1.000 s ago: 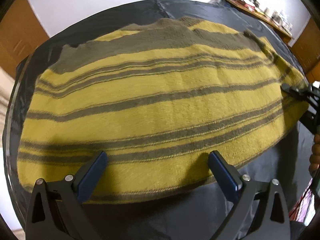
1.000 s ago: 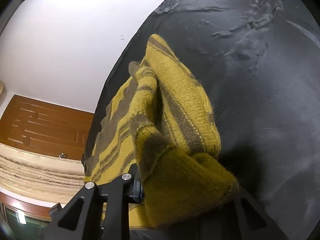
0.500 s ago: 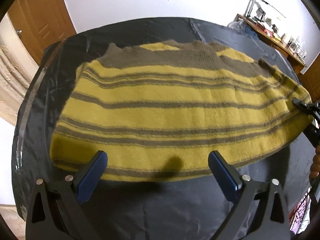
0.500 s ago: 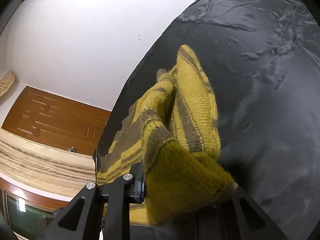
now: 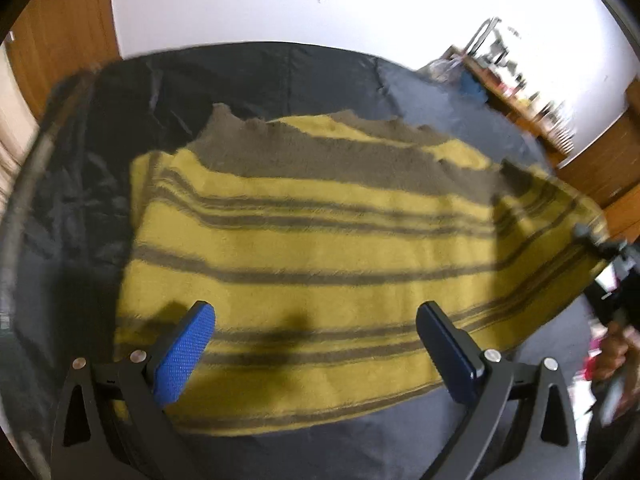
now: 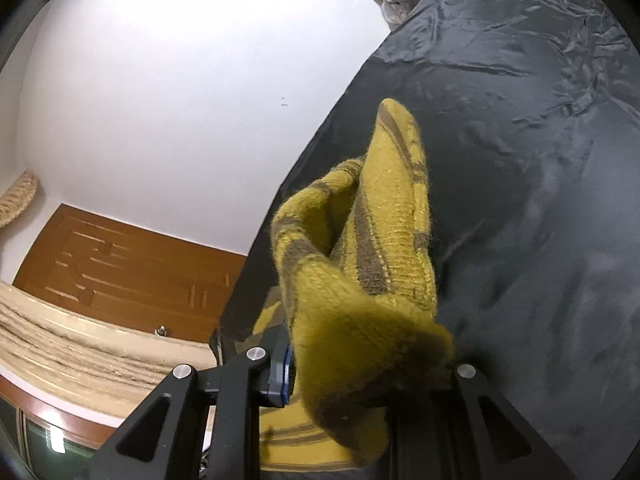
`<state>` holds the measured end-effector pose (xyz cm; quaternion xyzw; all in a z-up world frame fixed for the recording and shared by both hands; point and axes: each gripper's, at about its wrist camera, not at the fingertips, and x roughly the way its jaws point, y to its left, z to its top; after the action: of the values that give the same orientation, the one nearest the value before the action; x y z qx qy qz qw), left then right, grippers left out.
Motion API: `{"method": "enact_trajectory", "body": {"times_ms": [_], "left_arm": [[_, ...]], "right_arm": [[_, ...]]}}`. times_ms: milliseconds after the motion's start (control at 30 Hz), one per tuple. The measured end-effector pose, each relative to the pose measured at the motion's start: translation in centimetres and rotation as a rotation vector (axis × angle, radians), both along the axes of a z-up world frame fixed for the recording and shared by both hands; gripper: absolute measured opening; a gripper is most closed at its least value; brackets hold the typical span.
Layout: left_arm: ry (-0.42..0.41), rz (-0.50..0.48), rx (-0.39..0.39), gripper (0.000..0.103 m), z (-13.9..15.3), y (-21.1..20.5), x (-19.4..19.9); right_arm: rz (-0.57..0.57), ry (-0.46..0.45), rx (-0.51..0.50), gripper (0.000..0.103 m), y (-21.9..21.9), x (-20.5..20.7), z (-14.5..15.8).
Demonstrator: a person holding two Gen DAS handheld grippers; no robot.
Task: Fold clothes
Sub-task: 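Fold the held edge over with the right gripper while the left gripper approaches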
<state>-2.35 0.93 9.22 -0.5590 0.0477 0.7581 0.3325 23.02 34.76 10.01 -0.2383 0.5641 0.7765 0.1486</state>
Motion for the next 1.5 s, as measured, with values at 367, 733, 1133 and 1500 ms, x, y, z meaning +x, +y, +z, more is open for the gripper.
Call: {"method": "enact_trajectory", "body": {"times_ms": [367,733,1133,1500], "left_arm": [[-0.253,-0.238,0.224,0.101,1.5,10.8,-0.4],[-0.258,-0.301,0.151,0.102,1.6,18.2,1.3],[-0.296,-0.263,0.134,0.102,0.6,19.7,1.0],[-0.311,-0.305,0.094,0.102,0.0,22.6,2.2]], "right_arm": [[0.038,-0.03,0.113,0.023,-2.5,-3.6,2.7],[0.103,-0.138,0.308,0.024,-3.0,-6.1,1.9],[-0.06,-0.271,0.125,0.078,1.2,-2.4,-4.1],[0.032,-0.25,0.315,0.023,-0.9,-2.4,-2.1]]}}
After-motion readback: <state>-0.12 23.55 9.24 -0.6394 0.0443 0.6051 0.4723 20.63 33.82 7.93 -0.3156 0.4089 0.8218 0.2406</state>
